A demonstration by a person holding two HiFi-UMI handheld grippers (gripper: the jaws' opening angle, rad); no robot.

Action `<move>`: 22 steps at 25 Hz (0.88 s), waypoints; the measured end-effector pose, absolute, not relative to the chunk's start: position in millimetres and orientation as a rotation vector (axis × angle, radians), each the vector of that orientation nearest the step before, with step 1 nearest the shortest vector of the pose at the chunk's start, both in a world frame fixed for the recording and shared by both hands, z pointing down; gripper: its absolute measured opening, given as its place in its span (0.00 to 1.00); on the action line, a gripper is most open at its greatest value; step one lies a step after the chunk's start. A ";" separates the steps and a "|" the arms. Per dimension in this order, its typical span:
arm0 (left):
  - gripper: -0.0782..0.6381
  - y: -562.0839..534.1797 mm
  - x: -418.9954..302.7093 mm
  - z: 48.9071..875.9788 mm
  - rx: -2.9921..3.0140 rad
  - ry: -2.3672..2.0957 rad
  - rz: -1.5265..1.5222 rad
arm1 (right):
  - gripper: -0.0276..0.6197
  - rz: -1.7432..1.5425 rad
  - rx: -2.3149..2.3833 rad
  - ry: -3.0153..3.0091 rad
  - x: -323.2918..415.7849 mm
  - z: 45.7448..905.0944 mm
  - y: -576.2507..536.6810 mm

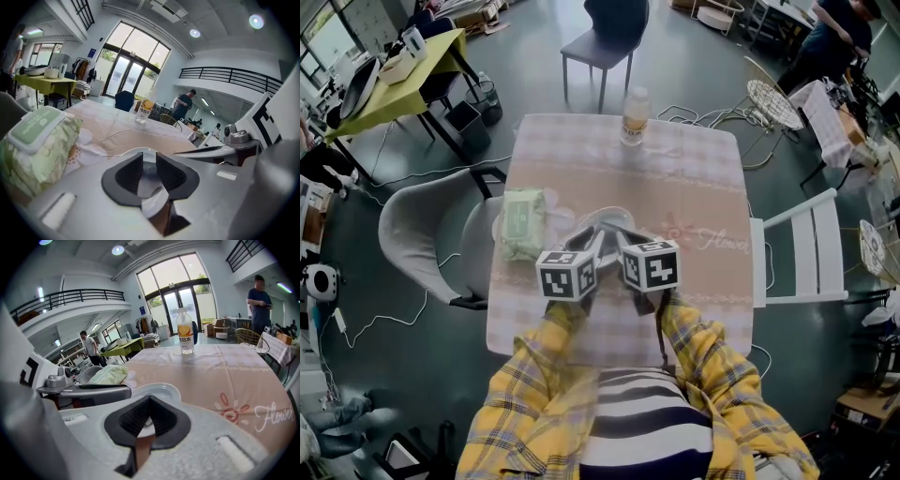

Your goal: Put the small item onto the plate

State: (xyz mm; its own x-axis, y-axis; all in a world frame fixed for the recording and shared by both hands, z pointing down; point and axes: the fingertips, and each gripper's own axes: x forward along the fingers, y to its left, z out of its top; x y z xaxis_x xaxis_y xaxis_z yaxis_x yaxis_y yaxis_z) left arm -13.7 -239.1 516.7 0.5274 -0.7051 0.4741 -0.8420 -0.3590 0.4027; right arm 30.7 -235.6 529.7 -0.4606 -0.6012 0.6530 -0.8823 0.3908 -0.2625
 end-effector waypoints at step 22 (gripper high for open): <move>0.11 -198.6 -0.1 496.2 2.298 -1.276 0.293 | 0.05 0.790 1.282 -2.227 42.8 517.8 -201.9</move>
